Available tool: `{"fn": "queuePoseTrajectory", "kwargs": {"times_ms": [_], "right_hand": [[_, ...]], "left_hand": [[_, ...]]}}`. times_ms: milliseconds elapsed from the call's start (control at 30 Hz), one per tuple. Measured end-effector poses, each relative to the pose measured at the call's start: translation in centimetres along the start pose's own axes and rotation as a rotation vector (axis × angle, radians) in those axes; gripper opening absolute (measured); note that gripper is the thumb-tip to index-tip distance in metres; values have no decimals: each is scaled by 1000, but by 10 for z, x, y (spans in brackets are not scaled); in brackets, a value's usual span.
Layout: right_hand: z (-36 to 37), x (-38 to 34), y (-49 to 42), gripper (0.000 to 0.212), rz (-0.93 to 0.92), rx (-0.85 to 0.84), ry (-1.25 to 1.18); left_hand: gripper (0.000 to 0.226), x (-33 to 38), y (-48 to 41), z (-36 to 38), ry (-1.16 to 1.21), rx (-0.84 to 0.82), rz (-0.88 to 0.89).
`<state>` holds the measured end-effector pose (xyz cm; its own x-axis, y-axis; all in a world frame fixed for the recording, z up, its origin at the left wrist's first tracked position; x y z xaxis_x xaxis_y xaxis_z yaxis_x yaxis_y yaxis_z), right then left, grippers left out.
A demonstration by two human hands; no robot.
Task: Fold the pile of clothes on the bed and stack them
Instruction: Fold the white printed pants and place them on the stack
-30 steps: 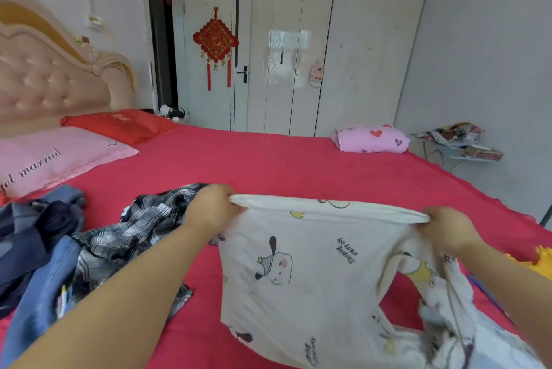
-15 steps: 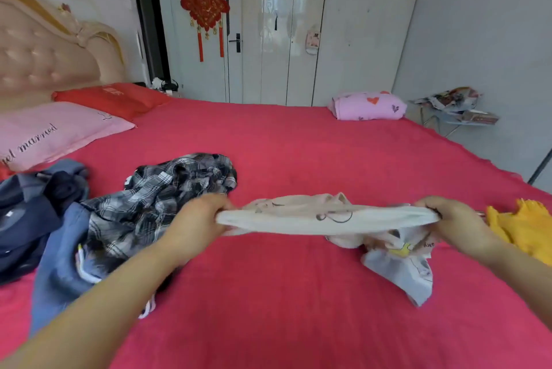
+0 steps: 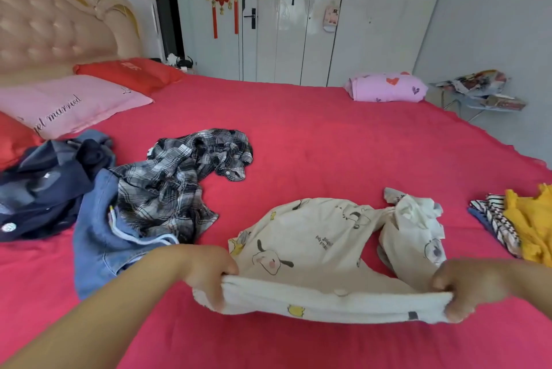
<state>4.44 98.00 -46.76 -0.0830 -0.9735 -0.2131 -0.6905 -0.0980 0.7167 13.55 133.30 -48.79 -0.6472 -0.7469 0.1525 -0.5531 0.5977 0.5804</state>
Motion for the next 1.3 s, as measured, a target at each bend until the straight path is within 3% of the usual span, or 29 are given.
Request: {"fn": "queuePoseTrajectory", "kwargs": {"times_ms": [100, 200, 300, 400, 500, 567, 633, 700, 800, 867, 1000, 1033, 1167, 1300], "right_hand": [[-31, 0, -12, 27, -15, 109, 7], [-76, 5, -25, 20, 20, 285, 4], [-125, 2, -34, 12, 66, 529, -66], [-168, -7, -49, 15, 92, 778, -177], [-191, -19, -77, 18, 82, 952, -255], [-188, -25, -101, 18, 115, 1017, -294], [-169, -39, -120, 36, 148, 1028, -162], [-141, -64, -132, 43, -4, 1047, -50], [-85, -95, -135, 34, -297, 987, -69], [-51, -102, -130, 39, -406, 928, -47], [7, -96, -140, 84, -310, 575, 142], [15, -93, -143, 87, -267, 534, 162], [8, -101, -137, 52, -225, 731, 97], [-7, -129, -127, 50, -377, 912, -38]], "left_hand": [[26, -2, -10, -8, 162, 78, 29], [16, -22, -20, -28, 542, 341, 2], [13, -56, -31, -39, 964, 642, -126], [12, -82, -46, -31, 1186, 820, -303], [18, -97, -61, -18, 1156, 910, -536], [40, -99, -69, -9, 1091, 927, -656], [66, -98, -74, 0, 1070, 944, -696], [76, -96, -72, 8, 1078, 972, -724], [75, -90, -66, 23, 1170, 919, -797], [76, -85, -64, 35, 1254, 844, -845], [68, -73, -76, 47, 1468, 700, -778], [60, -69, -78, 45, 1506, 705, -750], [39, -71, -56, 1, 1307, 885, -693], [43, -84, -15, -69, 963, 1025, -622]]}}
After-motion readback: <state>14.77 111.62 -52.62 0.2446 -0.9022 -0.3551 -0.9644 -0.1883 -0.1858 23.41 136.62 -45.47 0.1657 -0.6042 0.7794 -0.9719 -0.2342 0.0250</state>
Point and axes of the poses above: each hand's wrist, its own y-axis away from the middle knuckle, its own z-axis out of the palm, x = y × z, the point moved 8 cm from there along -y, towards the middle knuckle, and after that the axes turned 5 degrees about -y, right-handed, at the moved point
